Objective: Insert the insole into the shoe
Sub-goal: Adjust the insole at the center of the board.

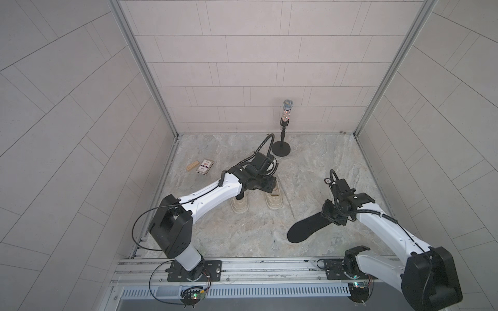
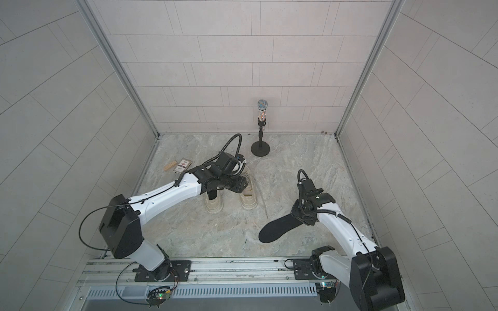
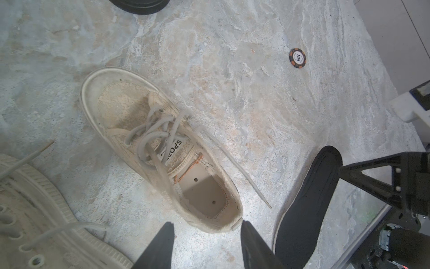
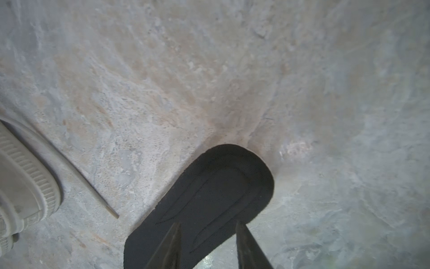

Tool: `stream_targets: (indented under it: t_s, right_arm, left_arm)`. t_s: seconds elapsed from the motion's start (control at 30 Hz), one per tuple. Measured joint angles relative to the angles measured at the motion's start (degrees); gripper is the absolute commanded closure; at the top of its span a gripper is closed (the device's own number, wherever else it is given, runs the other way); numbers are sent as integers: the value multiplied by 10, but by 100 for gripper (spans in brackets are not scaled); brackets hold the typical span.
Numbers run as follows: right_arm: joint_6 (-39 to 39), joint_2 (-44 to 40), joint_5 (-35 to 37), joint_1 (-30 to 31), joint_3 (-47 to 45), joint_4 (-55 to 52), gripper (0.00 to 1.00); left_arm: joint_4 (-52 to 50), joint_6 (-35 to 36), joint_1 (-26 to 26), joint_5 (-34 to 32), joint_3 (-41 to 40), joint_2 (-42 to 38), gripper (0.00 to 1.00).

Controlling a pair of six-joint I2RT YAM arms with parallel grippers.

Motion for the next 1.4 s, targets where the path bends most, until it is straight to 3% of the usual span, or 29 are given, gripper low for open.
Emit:
stream_targets:
  t_s: [0.27,0.53,0.87,1.17,1.23,1.33,1.4]
  right_arm:
    - [49,4,11,0,-69,21,67]
    - [85,45,8,0,-54,36,71]
    - [111,94,-5,1,-24,41,100]
    - [-93,282,44,2,167,102,100]
    - [-146,318,54,8,219,84,93]
    - [-201,356,56,25,283,95,72]
    - [-236,370,52,39,331,79,66]
  left_arm:
    - [-2,-3,0,-3,-17,-25,48]
    - [-3,-3,0,-9,-35,-61,48]
    - [-3,-3,0,-11,-46,-64,47]
    - [-2,-2,0,-4,-47,-63,47]
    - [1,-2,1,-2,-47,-61,47]
    - [4,-2,3,0,-47,-52,47]
    - [4,-2,6,2,-46,-41,47]
